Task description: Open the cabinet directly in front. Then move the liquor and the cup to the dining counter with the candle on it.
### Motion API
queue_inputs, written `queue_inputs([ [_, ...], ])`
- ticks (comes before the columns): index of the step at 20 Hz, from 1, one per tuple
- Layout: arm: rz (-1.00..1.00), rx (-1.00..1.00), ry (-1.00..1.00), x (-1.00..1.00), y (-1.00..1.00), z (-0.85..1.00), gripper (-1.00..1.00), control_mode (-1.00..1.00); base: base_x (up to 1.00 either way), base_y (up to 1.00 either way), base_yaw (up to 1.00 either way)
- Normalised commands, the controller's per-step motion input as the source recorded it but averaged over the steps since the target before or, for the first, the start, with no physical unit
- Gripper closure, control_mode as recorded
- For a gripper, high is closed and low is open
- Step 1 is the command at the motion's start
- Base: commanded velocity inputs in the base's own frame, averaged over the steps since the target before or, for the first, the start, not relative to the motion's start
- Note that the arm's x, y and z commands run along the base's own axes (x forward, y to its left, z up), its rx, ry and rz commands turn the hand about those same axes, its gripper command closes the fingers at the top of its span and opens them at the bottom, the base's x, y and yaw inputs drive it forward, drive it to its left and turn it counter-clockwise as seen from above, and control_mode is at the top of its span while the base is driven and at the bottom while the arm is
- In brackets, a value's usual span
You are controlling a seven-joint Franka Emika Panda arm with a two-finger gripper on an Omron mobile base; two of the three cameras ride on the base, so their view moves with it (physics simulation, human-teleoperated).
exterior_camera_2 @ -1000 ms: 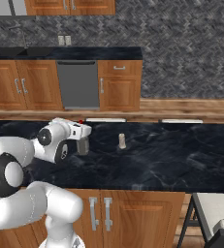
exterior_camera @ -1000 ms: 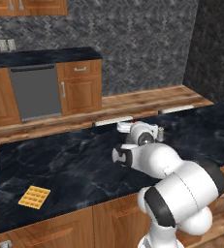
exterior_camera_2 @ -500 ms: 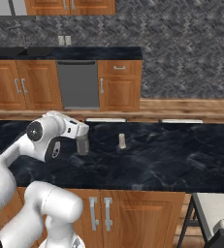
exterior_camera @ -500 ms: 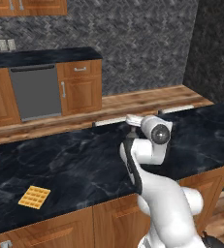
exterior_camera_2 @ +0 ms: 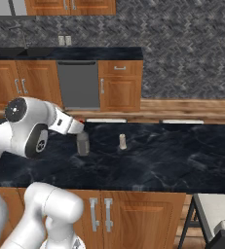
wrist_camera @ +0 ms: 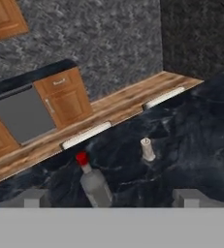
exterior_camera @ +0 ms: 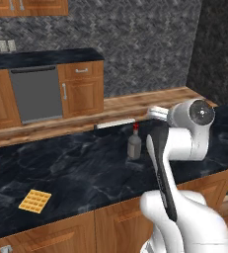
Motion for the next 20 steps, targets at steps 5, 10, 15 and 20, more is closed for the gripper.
queue_inputs([
  [5, 0.04, -0.05, -0.41, -1.00, 0.02, 0.30, -1.00, -1.00, 0.00, 0.00, 0.00],
  [10, 0.01, -0.06, -0.51, -0.64, 0.00, 0.25, -1.00, -1.00, 0.00, 0.00, 0.00],
  [15, 0.00, 0.00, 0.00, -0.10, 0.00, 0.00, -1.00, -1.00, 0.00, 0.00, 0.00],
  [20, 0.01, 0.00, 0.00, -0.16, 0.00, 0.00, -1.00, 1.00, -0.61, 0.47, 0.09],
])
